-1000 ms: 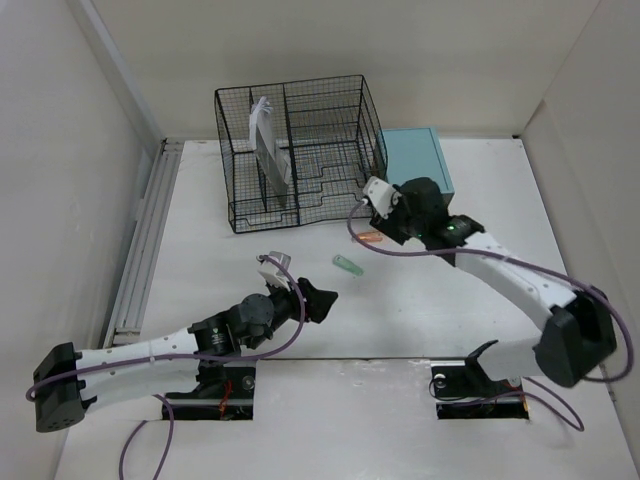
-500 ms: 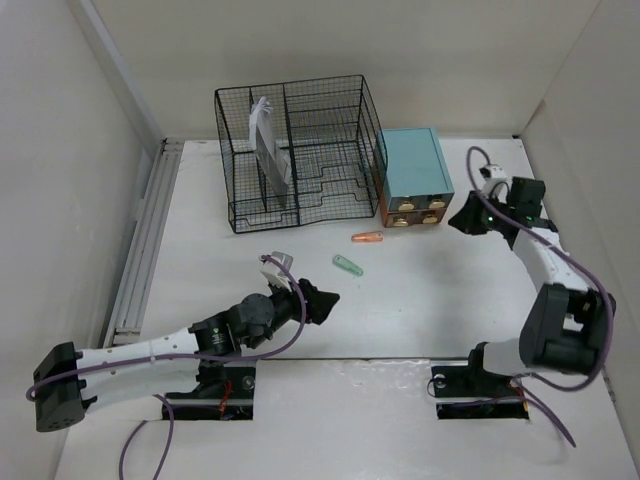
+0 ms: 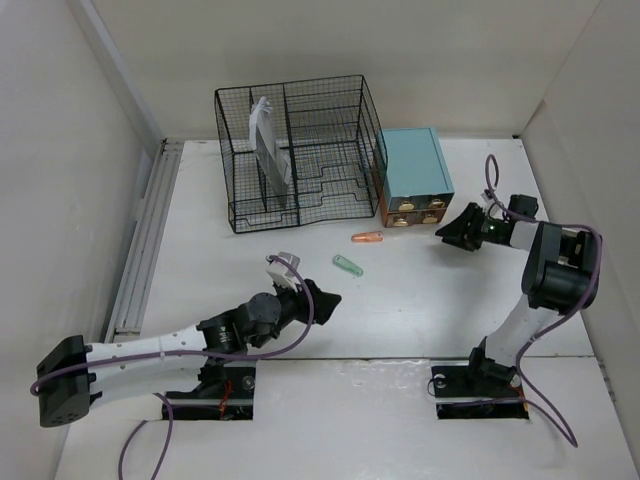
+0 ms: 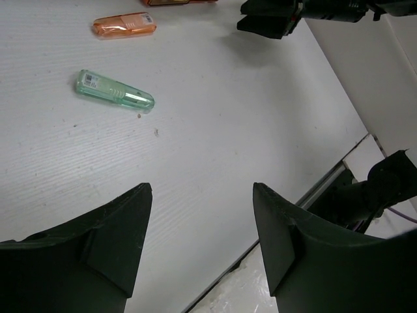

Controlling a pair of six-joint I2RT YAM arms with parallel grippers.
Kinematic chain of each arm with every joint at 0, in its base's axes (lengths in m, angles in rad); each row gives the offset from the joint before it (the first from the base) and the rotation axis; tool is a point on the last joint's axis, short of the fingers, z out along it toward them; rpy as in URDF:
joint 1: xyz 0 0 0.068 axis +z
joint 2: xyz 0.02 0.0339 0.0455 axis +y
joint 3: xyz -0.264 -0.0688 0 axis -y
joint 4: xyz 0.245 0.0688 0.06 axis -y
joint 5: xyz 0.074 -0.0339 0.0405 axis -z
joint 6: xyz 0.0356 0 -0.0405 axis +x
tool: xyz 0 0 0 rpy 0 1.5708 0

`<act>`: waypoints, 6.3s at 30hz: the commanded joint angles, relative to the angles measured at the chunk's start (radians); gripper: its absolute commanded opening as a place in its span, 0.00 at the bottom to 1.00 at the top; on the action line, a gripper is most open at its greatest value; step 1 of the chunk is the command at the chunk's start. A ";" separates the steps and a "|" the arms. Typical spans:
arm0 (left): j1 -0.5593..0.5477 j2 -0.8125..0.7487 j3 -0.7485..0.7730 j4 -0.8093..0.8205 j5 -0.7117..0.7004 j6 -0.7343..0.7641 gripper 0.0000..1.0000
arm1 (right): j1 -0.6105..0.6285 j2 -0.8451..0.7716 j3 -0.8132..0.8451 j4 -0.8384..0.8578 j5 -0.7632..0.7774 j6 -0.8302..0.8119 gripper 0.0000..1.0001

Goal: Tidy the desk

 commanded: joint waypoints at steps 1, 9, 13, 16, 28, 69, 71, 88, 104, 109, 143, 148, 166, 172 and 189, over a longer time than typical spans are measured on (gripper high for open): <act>0.000 0.006 0.025 0.052 -0.013 0.003 0.61 | 0.003 0.031 0.024 0.211 -0.065 0.154 0.53; 0.000 0.028 0.025 0.054 -0.033 -0.015 0.61 | 0.003 0.029 -0.100 0.634 -0.041 0.434 0.56; 0.000 0.062 0.035 0.054 -0.033 -0.015 0.61 | 0.022 0.039 -0.109 0.719 -0.022 0.481 0.56; 0.000 0.071 0.045 0.054 -0.033 -0.006 0.61 | 0.032 0.048 -0.109 0.740 -0.022 0.491 0.56; 0.000 0.053 0.054 0.045 -0.042 0.003 0.61 | 0.092 0.070 -0.097 0.759 0.024 0.514 0.56; 0.000 0.063 0.063 0.034 -0.052 0.003 0.62 | 0.144 0.128 -0.178 0.920 0.154 0.579 0.57; 0.000 0.063 0.063 0.034 -0.052 0.003 0.62 | 0.155 0.137 -0.178 0.929 0.165 0.588 0.57; 0.000 0.063 0.054 0.043 -0.042 0.003 0.62 | 0.145 0.127 -0.197 0.989 0.183 0.597 0.56; 0.000 0.063 0.063 0.043 -0.033 0.003 0.62 | 0.116 0.127 -0.235 0.969 0.145 0.570 0.30; 0.000 0.053 0.053 0.043 -0.033 -0.006 0.62 | 0.116 0.091 -0.258 0.919 0.122 0.499 0.29; 0.000 0.060 0.063 0.045 -0.006 -0.006 0.62 | 0.024 -0.076 -0.278 0.280 -0.024 0.105 0.61; 0.000 0.069 0.072 0.045 -0.006 0.003 0.62 | 0.024 -0.097 -0.260 0.245 -0.089 0.075 0.71; 0.000 0.128 0.120 0.085 0.004 0.060 0.61 | 0.024 -0.306 -0.071 -0.420 -0.277 -0.453 0.67; 0.009 0.210 0.176 0.072 -0.053 0.118 0.25 | 0.217 -0.320 0.190 -0.804 -0.243 -0.885 0.02; 0.178 0.323 0.233 -0.066 0.048 -0.079 0.71 | 0.799 -0.388 0.319 -0.425 0.545 -1.357 0.52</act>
